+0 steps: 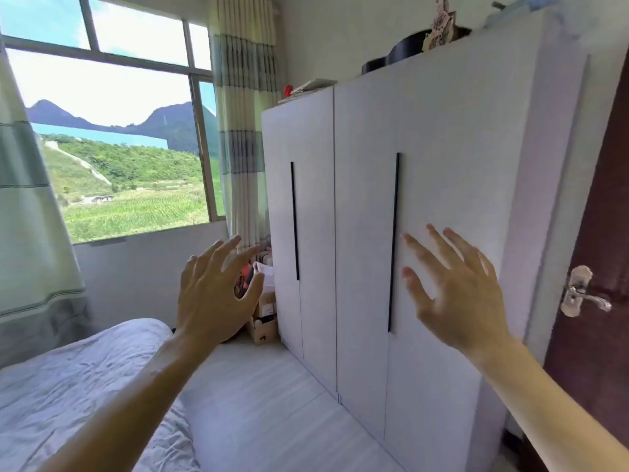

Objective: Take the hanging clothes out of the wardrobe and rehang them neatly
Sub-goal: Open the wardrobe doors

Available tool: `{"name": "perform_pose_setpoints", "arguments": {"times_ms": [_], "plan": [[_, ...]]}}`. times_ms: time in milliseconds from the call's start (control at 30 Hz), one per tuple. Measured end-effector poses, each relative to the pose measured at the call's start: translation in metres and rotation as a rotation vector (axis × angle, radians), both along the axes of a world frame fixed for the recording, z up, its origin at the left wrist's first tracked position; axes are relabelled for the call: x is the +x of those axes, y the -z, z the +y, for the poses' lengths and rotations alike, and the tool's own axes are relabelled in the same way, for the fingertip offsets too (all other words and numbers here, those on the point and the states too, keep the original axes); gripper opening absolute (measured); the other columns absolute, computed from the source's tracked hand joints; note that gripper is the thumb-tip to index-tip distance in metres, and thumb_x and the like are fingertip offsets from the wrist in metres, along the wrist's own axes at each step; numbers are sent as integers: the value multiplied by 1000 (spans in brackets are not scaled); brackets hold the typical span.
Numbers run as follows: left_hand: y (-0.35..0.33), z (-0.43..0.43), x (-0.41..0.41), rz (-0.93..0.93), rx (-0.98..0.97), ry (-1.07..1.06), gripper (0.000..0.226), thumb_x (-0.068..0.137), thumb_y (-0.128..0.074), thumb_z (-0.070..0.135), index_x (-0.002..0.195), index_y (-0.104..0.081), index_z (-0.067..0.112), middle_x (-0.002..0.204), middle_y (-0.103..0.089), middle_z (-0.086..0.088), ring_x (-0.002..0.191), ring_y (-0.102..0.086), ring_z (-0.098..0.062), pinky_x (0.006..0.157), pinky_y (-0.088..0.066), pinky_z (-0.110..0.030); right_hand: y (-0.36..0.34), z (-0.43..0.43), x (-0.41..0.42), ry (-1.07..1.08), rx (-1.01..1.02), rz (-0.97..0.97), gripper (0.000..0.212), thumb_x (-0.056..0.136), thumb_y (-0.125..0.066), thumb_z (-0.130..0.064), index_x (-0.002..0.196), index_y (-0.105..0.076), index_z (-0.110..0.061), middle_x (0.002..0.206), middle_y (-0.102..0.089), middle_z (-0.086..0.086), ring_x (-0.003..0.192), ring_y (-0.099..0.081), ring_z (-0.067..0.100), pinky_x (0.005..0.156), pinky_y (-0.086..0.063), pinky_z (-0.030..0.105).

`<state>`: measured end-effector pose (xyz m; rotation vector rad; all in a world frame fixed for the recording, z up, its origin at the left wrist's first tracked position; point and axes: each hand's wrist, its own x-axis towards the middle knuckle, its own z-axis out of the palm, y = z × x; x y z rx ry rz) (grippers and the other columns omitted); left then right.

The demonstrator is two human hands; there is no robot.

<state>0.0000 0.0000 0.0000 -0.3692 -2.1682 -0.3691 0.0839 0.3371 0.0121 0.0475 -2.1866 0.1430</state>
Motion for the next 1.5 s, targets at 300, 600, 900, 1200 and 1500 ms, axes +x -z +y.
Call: {"name": "perform_pose_setpoints", "arguments": {"times_ms": [300,600,900,1200,1500], "plan": [[90,30,7,-211,-16,6,42,89,-46,47,123,-66,32,131,-63,7,124,-54,-21,97,-48,-50,85,35,12,-81,-59,-86,41,96,-48,-40,132,-64,-29,140,-59,-1,132,-49,22,101,-42,41],[151,38,-38,-401,-65,-41,41,88,-52,43,123,-68,28,126,-67,2,117,-61,-25,94,-50,-48,140,31,-58,-154,-91,-261,41,95,-46,-41,128,-66,-28,133,-64,-3,127,-53,21,101,-44,42],[172,3,-178,-563,-68,-118,44,93,-61,45,136,-58,33,141,-57,2,131,-52,-23,102,-46,-46,151,2,-226,-168,-56,-353,44,92,-40,-45,121,-69,-30,126,-67,-6,127,-53,20,102,-43,41],[157,-19,-333,-545,-28,-144,43,93,-58,44,135,-57,33,137,-60,4,128,-53,-23,96,-50,-46,146,-35,-392,-227,-43,-359,46,91,-39,-47,124,-67,-31,127,-67,-6,129,-52,20,104,-42,43],[147,-7,-509,-528,-33,-177,49,88,-46,49,132,-60,33,134,-62,8,128,-52,-22,97,-49,-45,167,-37,-579,-274,-44,-383,45,90,-40,-47,121,-68,-30,119,-70,-9,127,-54,23,101,-45,46]]}}
